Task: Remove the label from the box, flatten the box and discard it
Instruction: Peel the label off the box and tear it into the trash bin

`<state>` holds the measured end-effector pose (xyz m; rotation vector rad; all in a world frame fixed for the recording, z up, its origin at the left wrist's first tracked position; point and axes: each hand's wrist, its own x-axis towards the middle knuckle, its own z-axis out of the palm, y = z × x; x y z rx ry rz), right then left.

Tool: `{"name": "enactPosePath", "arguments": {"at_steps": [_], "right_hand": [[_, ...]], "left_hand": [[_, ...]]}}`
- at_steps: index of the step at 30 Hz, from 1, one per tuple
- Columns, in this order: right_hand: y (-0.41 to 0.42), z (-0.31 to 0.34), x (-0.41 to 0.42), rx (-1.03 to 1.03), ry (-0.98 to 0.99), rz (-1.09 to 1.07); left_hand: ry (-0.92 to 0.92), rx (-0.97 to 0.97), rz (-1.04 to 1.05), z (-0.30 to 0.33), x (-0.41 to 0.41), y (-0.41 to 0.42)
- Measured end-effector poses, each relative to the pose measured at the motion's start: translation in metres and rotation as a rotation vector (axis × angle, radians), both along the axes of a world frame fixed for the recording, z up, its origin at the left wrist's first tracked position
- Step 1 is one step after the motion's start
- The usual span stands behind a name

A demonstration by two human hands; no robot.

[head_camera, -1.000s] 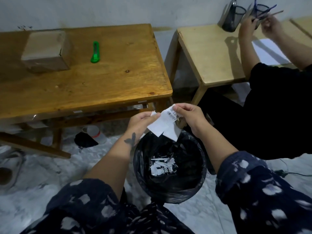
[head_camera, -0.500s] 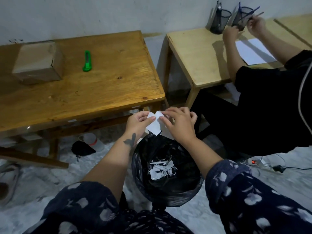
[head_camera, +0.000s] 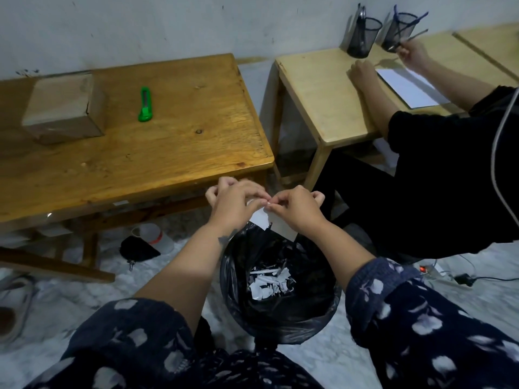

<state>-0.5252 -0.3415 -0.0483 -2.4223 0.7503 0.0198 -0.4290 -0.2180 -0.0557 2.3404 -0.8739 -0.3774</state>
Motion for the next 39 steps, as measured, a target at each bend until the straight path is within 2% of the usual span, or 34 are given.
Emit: {"name": "enactPosePath", "arguments": {"at_steps": [5,9,15,17,19,22,24,27,29,33,39], "right_hand": [[-0.003,0.005,0.0,-0.025,-0.052,-0.008],[0.0,0.007,0.001,-0.135,-0.071,0.096],[0.007,0.011,-0.007,-0.287,-0.18,0.217],[0.014,0.008,-0.009,-0.316,-0.197,0.267],[0.016,0.005,-0.012,-0.246,-0.178,0.211],[0.004,-0.001,-0.019,-0.109,-0.133,0.052],[-0.007,-0.002,-0.022,-0.006,-0.106,-0.055],[-0.015,0.002,-0.018,0.485,-0.186,-0.285],[-0.015,0.008,-0.013,0.687,-0.252,-0.411],[-0.018,0.002,-0.012,0.753,-0.339,-0.619],[-0.005,-0.02,-0.011,0.516,-0.29,-0.624]], "left_hand": [[-0.068,0.164,-0.061,0.003,0.001,-0.006],[-0.061,0.23,-0.018,-0.001,0.002,-0.008],[0.251,0.254,0.289,-0.01,0.0,-0.014],[0.4,0.186,0.385,-0.02,0.009,-0.002],[0.494,0.106,0.434,-0.021,0.018,0.012],[0.515,-0.053,0.61,-0.021,0.029,0.03],[0.491,-0.088,0.655,-0.023,0.029,0.038],[0.47,-0.06,0.535,-0.023,0.011,0.026],[0.571,-0.121,0.439,-0.022,-0.005,0.01],[0.788,-0.237,0.444,-0.018,-0.016,-0.007],[0.891,-0.22,0.489,-0.005,-0.017,-0.016]]}}
